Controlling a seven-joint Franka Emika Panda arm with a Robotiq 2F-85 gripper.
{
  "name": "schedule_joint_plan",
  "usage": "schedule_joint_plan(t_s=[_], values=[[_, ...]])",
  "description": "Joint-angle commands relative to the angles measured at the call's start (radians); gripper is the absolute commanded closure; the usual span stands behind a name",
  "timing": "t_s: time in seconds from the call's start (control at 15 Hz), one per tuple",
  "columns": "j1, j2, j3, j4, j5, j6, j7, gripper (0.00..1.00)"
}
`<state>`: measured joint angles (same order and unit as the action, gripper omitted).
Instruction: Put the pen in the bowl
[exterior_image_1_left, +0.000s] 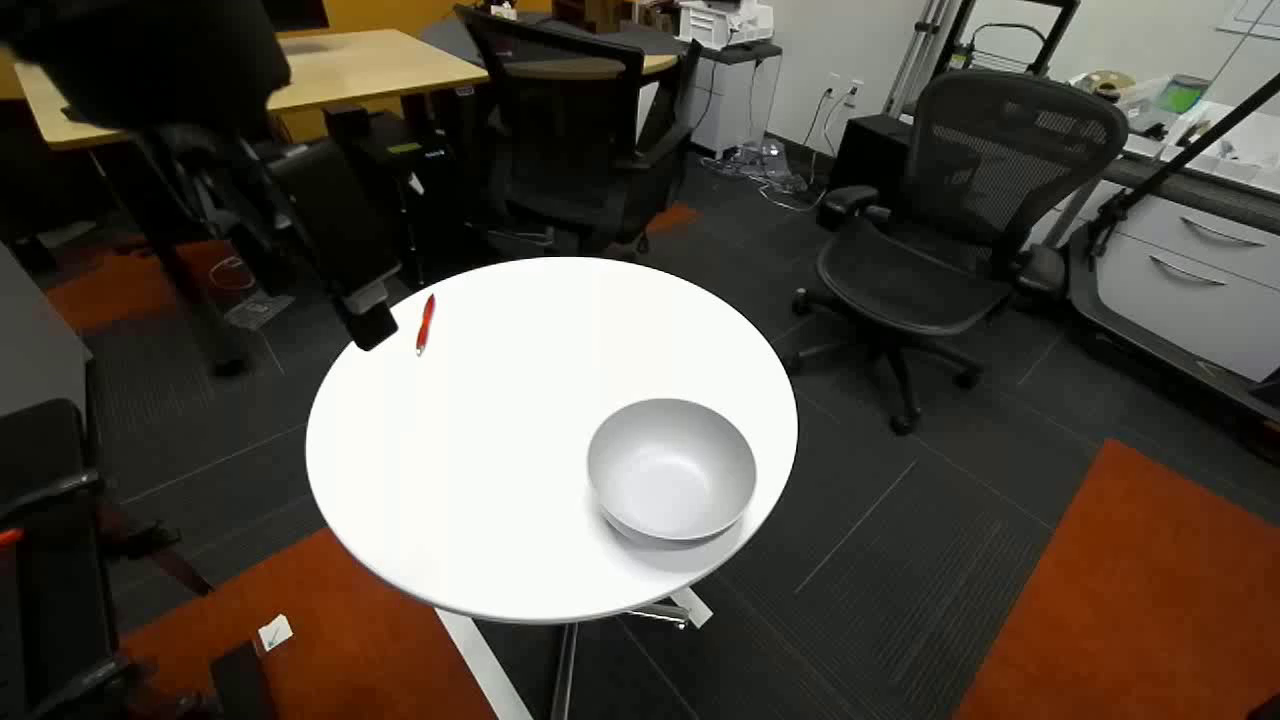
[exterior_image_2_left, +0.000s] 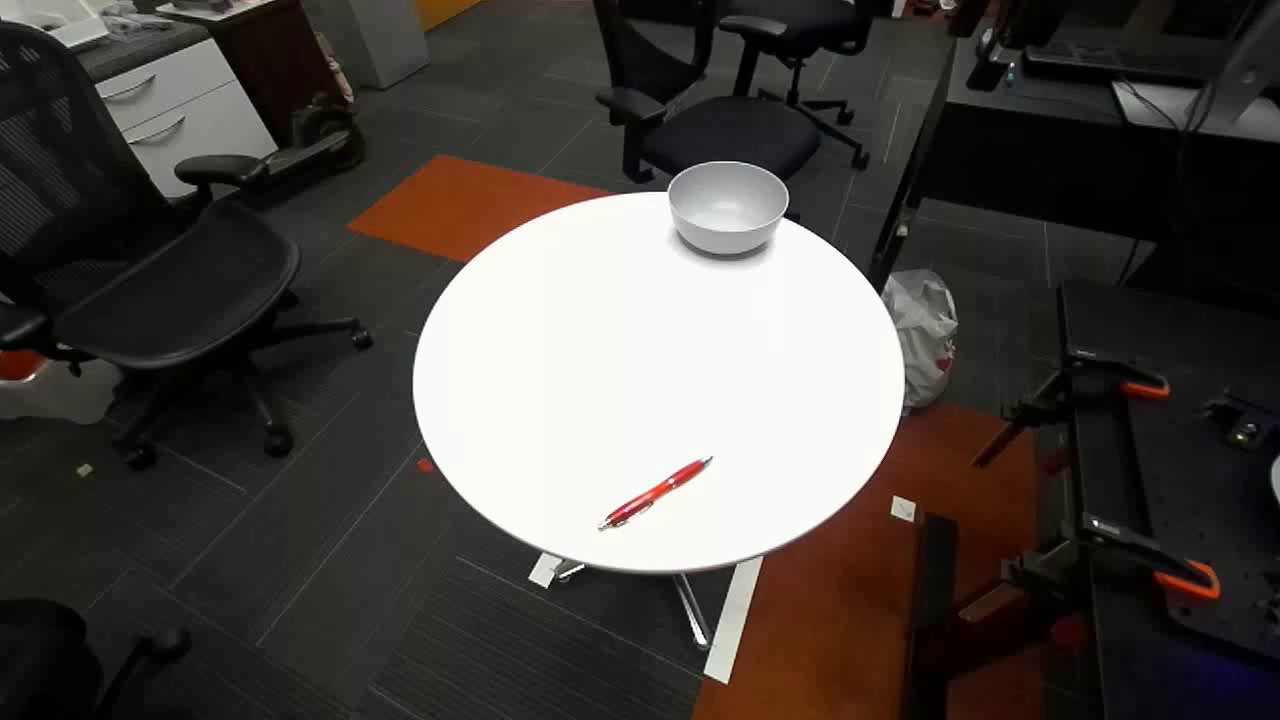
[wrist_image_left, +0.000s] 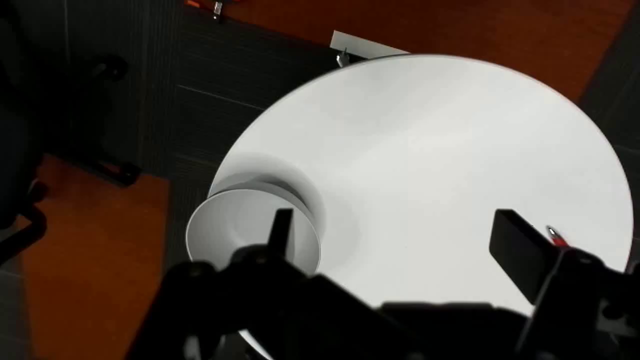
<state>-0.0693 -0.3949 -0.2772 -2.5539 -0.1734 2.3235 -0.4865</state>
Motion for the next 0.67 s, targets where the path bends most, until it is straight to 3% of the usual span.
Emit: schedule_joint_plan(t_s=[0.0, 0.27, 0.6], values=[[-0.014, 0.001, 0.014, 0.001, 0.008, -0.001, -0.005, 0.00], [-0.014, 0.001, 0.014, 0.001, 0.008, -0.001, -0.005, 0.00], [0.029, 0.062, 0.101, 0.016, -0.024, 0.085, 0.023, 0.00]])
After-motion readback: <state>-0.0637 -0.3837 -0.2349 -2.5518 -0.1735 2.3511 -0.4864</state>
